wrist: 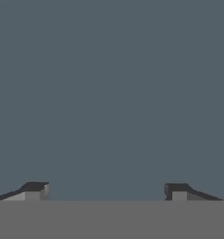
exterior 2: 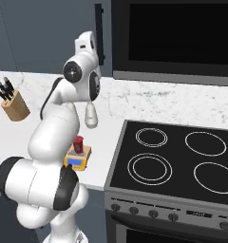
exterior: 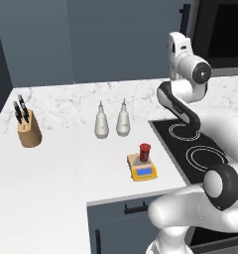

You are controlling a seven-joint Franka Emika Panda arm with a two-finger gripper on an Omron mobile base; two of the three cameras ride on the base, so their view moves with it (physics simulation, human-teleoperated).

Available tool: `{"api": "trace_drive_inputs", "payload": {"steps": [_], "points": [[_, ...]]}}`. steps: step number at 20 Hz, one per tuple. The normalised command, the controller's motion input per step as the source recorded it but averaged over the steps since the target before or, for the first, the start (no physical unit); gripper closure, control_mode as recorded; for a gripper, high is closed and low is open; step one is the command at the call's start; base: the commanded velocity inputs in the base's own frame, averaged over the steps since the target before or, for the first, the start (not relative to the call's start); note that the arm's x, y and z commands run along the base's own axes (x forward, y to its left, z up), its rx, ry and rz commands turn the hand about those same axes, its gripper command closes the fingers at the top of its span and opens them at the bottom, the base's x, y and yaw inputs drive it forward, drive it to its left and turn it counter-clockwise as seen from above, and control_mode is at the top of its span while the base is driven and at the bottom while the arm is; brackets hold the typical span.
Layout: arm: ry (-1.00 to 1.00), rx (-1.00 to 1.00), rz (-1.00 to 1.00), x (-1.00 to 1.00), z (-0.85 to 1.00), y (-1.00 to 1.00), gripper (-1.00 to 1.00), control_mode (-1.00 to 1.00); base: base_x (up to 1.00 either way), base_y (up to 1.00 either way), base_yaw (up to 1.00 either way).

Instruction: Pick the yogurt and place it on the digital scale for weighing, and close the cabinet.

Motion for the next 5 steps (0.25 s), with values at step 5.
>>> {"api": "trace_drive_inputs", "payload": {"steps": [5], "points": [[0.06, 0.02, 0.07, 0.33, 0.05, 0.09, -1.00, -1.00, 0.00, 0.00, 0.00]]}}
